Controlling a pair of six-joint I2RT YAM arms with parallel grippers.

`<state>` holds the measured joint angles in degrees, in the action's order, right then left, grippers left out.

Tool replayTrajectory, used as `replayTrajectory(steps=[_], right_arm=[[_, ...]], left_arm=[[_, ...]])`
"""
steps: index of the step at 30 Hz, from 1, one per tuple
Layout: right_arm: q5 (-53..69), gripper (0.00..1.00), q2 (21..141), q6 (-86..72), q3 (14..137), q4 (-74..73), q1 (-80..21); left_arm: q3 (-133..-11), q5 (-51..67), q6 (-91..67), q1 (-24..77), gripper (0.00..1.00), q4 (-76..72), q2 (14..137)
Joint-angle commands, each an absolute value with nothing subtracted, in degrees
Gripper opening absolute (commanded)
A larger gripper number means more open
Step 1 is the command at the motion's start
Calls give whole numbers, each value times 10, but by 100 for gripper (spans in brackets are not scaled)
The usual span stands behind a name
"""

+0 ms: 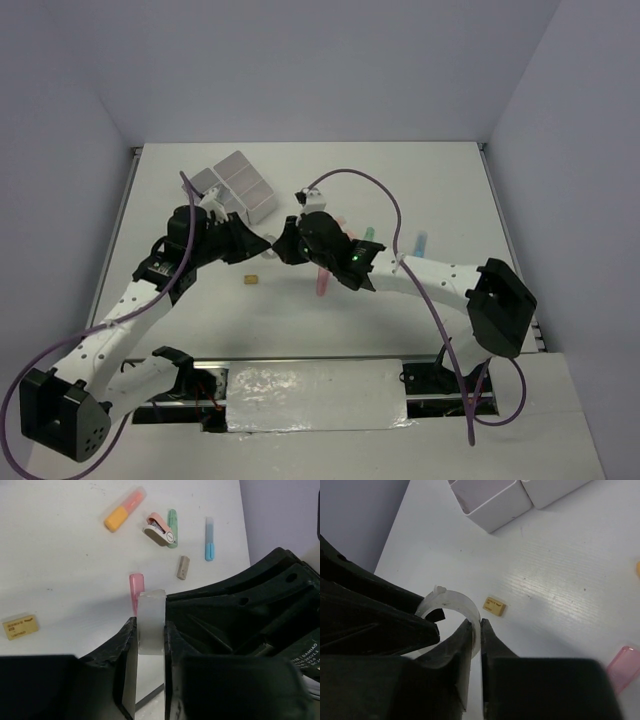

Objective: Sort the stationery into containers
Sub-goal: Pick up the stationery from the center of the board, then place the stationery in the storage box.

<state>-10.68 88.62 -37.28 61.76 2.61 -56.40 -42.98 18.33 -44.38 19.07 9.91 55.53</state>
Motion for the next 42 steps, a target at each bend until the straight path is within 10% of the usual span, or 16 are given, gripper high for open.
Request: replayTrajectory(steps=[1, 3, 5, 23, 42], right_arm=[[-62, 22, 846, -359, 606, 83, -570], [-76, 65, 825, -359, 591, 70, -563], [-84, 71, 801, -366, 569, 58, -535], [-82, 74, 408, -301, 360, -83, -439], [-83, 75, 379, -273, 367, -126, -439]], left_arm=[[-472, 148, -385, 196, 0, 86, 569], [-518, 121, -323, 197, 0, 123, 599], [-577, 69, -248, 197, 0, 190, 628], [-684, -76, 274, 163, 0, 104, 818], [-647, -44, 264, 98, 13, 5, 883]])
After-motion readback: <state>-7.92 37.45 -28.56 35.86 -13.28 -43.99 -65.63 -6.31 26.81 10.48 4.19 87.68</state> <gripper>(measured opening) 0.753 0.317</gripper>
